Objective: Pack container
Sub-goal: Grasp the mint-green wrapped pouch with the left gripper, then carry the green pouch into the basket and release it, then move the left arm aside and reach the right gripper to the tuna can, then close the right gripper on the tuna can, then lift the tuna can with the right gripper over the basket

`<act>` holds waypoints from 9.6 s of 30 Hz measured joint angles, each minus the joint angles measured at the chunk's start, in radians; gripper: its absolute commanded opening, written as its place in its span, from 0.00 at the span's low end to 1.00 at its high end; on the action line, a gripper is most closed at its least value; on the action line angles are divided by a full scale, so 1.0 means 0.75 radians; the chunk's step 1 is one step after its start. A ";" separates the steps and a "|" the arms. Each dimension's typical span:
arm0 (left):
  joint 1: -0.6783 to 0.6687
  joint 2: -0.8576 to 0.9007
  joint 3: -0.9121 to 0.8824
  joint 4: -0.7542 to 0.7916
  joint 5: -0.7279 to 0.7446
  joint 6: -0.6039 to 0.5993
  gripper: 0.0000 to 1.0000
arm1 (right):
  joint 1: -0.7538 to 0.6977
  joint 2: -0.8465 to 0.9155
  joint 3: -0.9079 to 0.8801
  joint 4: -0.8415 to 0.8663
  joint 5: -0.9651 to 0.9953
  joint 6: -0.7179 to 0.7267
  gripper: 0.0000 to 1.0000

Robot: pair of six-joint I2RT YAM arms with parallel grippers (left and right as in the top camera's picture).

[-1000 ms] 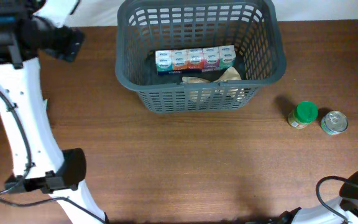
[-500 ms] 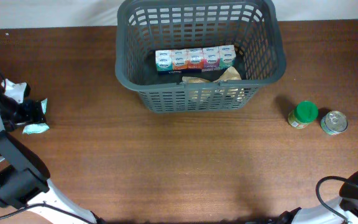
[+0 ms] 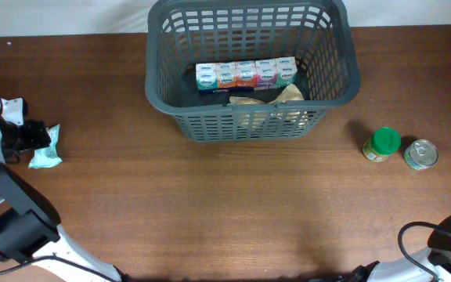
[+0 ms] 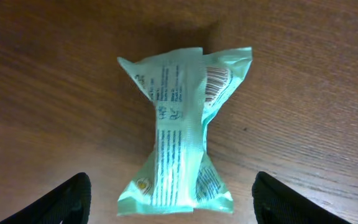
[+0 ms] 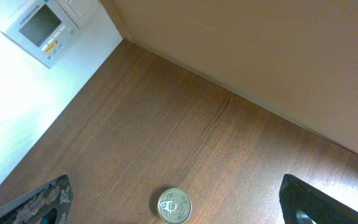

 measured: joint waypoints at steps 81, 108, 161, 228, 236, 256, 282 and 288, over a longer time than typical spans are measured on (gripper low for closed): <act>-1.343 0.498 1.557 -0.874 0.018 0.442 0.99 | 0.000 0.000 0.000 0.000 0.000 0.001 0.99; -0.489 0.069 1.492 -0.836 -0.068 -0.414 0.99 | 0.000 0.000 0.000 -0.022 -0.052 0.001 0.99; -0.489 0.069 1.490 -0.836 -0.068 -0.419 0.99 | 0.244 0.307 -1.454 0.854 0.060 -0.041 0.99; -0.489 0.069 1.490 -0.836 -0.068 -0.419 0.99 | 0.143 0.348 -1.446 0.844 -0.076 -0.024 0.54; -0.489 0.069 1.490 -0.836 -0.068 -0.419 0.99 | 0.143 0.366 -1.404 0.771 -0.112 -0.024 0.48; -0.489 0.069 1.490 -0.837 -0.068 -0.419 0.99 | 0.225 0.205 -0.351 0.103 -0.189 -0.024 0.04; -0.489 0.069 1.490 -0.837 -0.068 -0.419 0.99 | 1.344 0.594 -0.012 0.081 -0.180 -0.251 0.06; -0.489 0.069 1.490 -0.837 -0.068 -0.419 0.99 | 1.344 0.686 -0.097 0.059 -0.163 -0.250 0.53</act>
